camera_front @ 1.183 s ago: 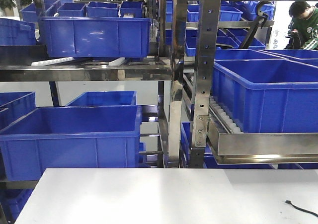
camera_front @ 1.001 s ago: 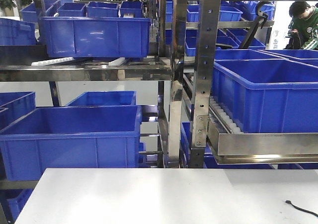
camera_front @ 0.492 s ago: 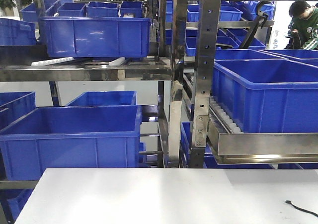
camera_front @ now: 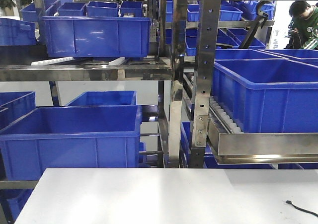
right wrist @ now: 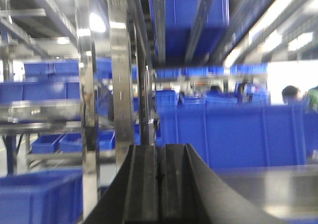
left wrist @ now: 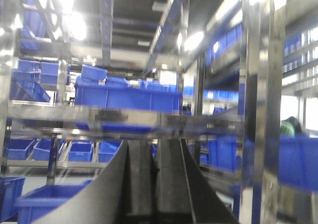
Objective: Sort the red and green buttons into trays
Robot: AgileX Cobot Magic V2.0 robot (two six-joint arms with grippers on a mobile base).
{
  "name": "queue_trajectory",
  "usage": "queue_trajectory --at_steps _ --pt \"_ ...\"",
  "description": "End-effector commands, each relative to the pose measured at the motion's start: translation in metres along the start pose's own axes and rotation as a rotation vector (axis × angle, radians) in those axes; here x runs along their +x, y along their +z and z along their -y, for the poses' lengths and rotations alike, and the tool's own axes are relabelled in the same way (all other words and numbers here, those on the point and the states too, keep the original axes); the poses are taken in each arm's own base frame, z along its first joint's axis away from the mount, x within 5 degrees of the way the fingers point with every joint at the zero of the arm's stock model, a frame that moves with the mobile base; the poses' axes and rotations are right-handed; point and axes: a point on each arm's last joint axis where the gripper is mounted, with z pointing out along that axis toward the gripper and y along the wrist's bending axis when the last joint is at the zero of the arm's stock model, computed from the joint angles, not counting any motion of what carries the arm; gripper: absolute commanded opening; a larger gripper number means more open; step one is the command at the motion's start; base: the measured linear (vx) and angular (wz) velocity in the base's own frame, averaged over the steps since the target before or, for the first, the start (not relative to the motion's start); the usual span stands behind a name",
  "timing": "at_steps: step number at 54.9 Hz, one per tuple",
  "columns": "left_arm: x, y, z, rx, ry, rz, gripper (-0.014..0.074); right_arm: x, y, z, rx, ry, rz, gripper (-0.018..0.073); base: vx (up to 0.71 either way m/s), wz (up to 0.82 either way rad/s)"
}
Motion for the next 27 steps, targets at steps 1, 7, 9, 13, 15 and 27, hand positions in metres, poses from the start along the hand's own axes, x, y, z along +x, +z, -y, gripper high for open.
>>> queue_trajectory --at_steps 1,7,9,13,15,27 --pt "-0.040 0.018 0.004 -0.004 -0.001 0.051 -0.0004 -0.057 0.015 0.000 0.007 -0.127 0.103 -0.0009 0.00 0.00" --pt "-0.074 0.060 0.010 -0.005 0.018 -0.014 -0.0004 -0.091 0.051 0.001 0.006 -0.229 0.035 -0.0009 0.00 0.00" --pt "-0.083 0.078 0.012 -0.006 0.020 -0.043 -0.0004 -0.101 0.063 0.001 0.006 -0.229 0.025 -0.0009 0.00 0.00" --pt "-0.094 0.107 0.014 -0.005 0.030 -0.092 -0.0004 -0.107 0.089 0.001 0.001 -0.228 -0.019 -0.0009 0.00 0.00" --pt "-0.094 0.121 0.014 -0.005 0.039 -0.117 -0.0004 -0.107 0.099 0.001 -0.001 -0.228 -0.035 -0.0009 0.00 0.00" --pt "-0.077 0.172 0.014 -0.013 0.049 -0.246 -0.0003 -0.082 0.142 0.002 -0.011 -0.177 -0.164 -0.0009 0.00 0.00"
